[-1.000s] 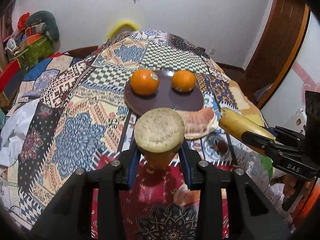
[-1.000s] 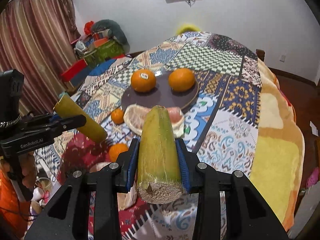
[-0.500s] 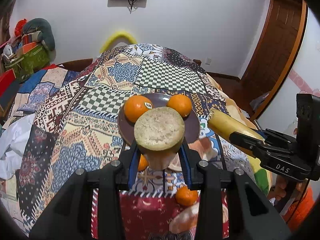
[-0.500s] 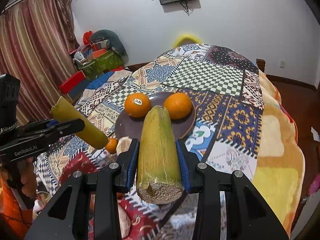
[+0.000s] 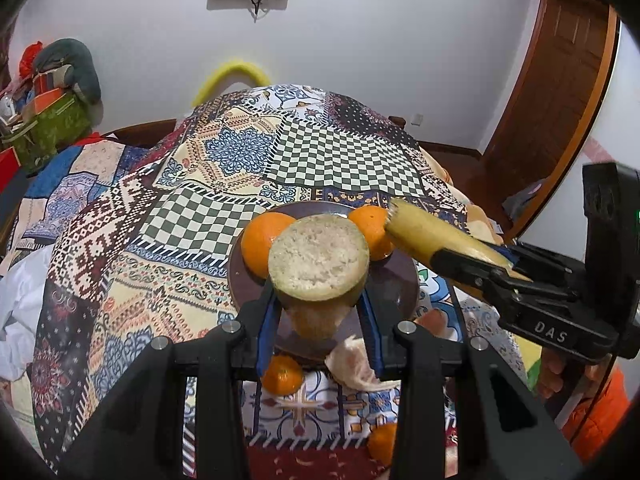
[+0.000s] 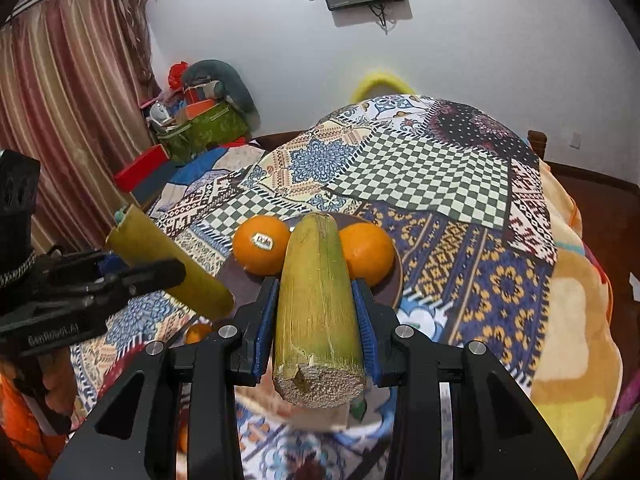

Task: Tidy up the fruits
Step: 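Lift both cylinders, lay them on the plate between the oranges, open both tools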

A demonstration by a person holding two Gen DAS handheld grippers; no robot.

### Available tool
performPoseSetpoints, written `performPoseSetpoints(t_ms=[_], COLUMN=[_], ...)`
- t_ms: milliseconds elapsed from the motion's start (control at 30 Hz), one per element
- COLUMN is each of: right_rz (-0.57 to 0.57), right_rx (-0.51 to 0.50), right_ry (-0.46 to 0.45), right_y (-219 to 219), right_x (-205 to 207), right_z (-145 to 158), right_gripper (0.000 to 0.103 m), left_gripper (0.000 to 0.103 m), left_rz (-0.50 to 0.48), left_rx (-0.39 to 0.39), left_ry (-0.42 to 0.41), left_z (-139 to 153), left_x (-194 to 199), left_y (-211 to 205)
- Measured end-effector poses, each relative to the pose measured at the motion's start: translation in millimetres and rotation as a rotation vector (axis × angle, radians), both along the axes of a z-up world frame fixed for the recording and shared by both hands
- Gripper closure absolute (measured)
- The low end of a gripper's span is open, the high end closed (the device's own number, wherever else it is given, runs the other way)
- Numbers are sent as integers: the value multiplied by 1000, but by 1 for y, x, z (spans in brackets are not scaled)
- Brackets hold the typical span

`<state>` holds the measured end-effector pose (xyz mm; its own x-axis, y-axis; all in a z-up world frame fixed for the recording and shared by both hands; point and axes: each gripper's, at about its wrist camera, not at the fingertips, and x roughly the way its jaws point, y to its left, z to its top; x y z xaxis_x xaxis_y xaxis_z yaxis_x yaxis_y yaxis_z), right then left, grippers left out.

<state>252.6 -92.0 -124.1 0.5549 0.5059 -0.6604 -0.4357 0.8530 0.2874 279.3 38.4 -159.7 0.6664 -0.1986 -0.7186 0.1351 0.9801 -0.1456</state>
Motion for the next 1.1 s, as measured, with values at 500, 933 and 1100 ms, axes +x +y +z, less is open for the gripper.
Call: performPoseSetpoints(t_ms=[500, 933, 1100], right_rz=[41, 61, 48], right_rx=[-17, -23, 1], right_ry=[16, 29, 16], right_y=[34, 38, 29], right_x=[45, 48, 45], right_z=[-14, -22, -14], right_gripper=[69, 68, 68], left_gripper=[66, 66, 66], left_rz=[0, -11, -14], left_rx=[-12, -5, 27], left_ry=[79, 87, 81], left_z=[-31, -34, -33], left_x=[31, 47, 57], left_y=[5, 4, -4])
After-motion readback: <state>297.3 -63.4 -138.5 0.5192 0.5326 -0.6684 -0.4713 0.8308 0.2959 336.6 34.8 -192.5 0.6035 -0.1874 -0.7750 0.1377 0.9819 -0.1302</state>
